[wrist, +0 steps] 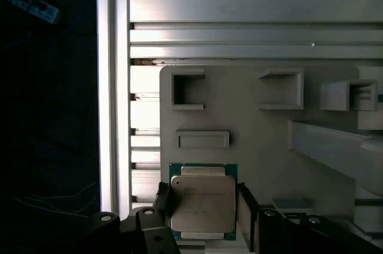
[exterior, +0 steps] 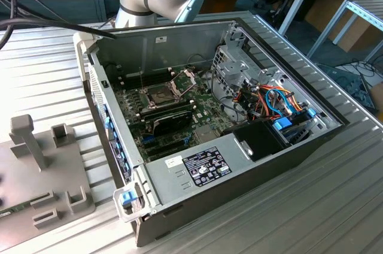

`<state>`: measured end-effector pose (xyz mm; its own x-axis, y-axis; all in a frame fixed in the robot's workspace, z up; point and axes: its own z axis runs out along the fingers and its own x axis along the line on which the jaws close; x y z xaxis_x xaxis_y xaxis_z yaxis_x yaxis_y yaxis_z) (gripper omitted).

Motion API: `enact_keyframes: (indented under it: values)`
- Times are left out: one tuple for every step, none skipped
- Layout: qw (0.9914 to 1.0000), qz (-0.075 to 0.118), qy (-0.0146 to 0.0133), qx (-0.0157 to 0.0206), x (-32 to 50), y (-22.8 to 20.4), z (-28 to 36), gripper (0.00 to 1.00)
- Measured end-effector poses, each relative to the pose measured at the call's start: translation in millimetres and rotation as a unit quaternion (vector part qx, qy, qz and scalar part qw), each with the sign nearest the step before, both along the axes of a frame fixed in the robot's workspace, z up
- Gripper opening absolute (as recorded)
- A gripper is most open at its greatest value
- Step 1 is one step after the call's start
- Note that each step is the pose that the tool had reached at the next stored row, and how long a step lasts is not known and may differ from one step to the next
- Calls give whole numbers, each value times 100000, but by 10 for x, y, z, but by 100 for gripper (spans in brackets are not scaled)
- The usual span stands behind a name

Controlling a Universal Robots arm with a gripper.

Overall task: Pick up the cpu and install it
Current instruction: 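Pick up the cpu and move it towards the insertion slot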

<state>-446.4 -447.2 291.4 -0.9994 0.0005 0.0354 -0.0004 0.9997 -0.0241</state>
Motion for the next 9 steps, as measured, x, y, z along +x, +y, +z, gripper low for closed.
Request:
enact_keyframes:
  values:
    - [100000, -2, -6, 1, -1, 0, 2, 54]
    - [100000, -1, 1, -5, -1, 0, 17, 54]
    - [100000, -5, -5, 0, -1, 0, 28, 54]
    - [100000, -4, 0, -5, -1, 0, 43, 54]
    - [100000, -3, -4, -3, -1, 0, 68, 54]
    - [100000, -4, -5, -4, -1, 0, 104, 54]
    - [100000, -6, -7, -2, -1, 0, 121, 54]
    - [100000, -4, -5, -4, -1, 0, 142, 54]
    - [100000, -3, -5, -4, -1, 0, 158, 54]
